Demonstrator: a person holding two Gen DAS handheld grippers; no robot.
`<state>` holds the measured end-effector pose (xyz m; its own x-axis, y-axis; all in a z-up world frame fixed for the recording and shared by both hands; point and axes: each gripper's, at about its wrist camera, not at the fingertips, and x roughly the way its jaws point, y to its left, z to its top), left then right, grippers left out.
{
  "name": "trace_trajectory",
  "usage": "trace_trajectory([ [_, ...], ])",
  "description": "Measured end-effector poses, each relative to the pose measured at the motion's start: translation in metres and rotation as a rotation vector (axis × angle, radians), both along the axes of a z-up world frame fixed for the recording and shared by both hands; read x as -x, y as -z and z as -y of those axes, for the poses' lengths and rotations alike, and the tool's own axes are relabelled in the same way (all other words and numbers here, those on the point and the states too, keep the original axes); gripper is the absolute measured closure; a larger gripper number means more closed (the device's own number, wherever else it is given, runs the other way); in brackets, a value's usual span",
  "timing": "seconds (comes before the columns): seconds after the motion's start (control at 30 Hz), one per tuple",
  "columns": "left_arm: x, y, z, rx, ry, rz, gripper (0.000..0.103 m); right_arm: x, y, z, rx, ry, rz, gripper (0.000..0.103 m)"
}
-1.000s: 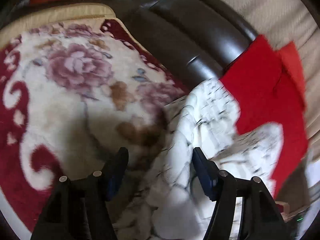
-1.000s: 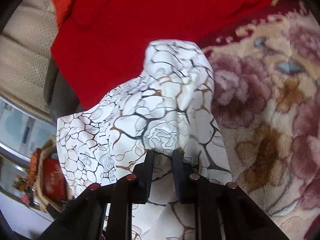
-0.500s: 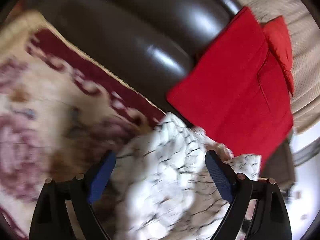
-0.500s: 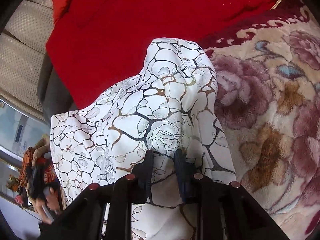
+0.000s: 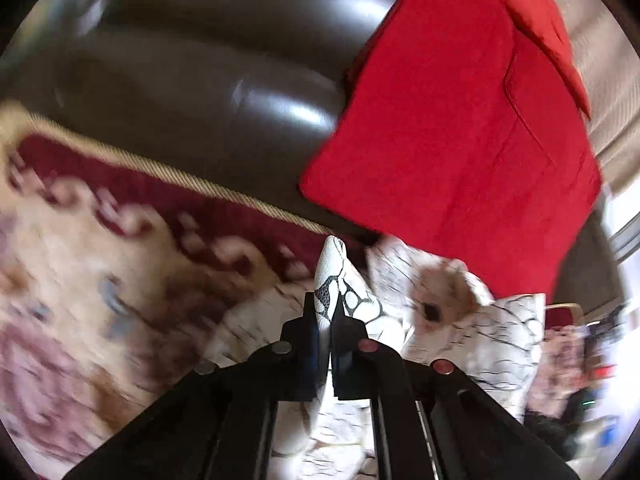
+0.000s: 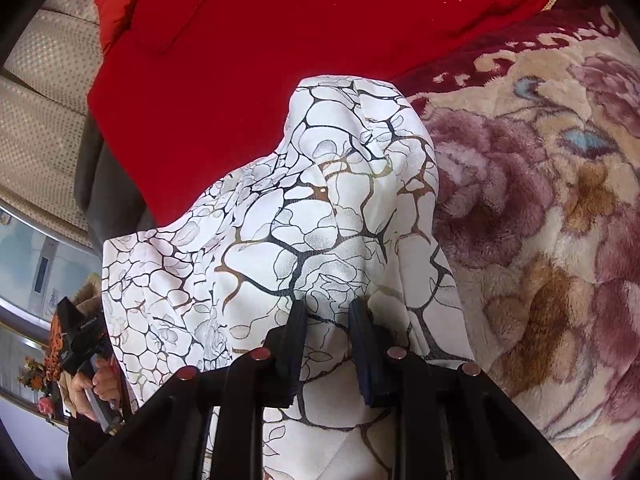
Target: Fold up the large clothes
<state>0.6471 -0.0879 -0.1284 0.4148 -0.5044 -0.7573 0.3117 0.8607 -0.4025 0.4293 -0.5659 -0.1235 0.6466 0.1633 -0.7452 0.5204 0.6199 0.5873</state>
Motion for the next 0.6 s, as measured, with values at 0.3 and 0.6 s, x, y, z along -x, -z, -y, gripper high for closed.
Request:
trace_trajectory([
  [0.3,0.0,0.01,-0.078,-0.033,-0.267,-0.026,0.099,0.0,0.0,-0.001,0.027,0.019,-0.004,0.077],
  [0.6,0.03,0.0,-0.11,0.157,-0.386,-0.079,0.056,0.012,-0.006,0.002,-0.014,0.035,0.044,0.076],
])
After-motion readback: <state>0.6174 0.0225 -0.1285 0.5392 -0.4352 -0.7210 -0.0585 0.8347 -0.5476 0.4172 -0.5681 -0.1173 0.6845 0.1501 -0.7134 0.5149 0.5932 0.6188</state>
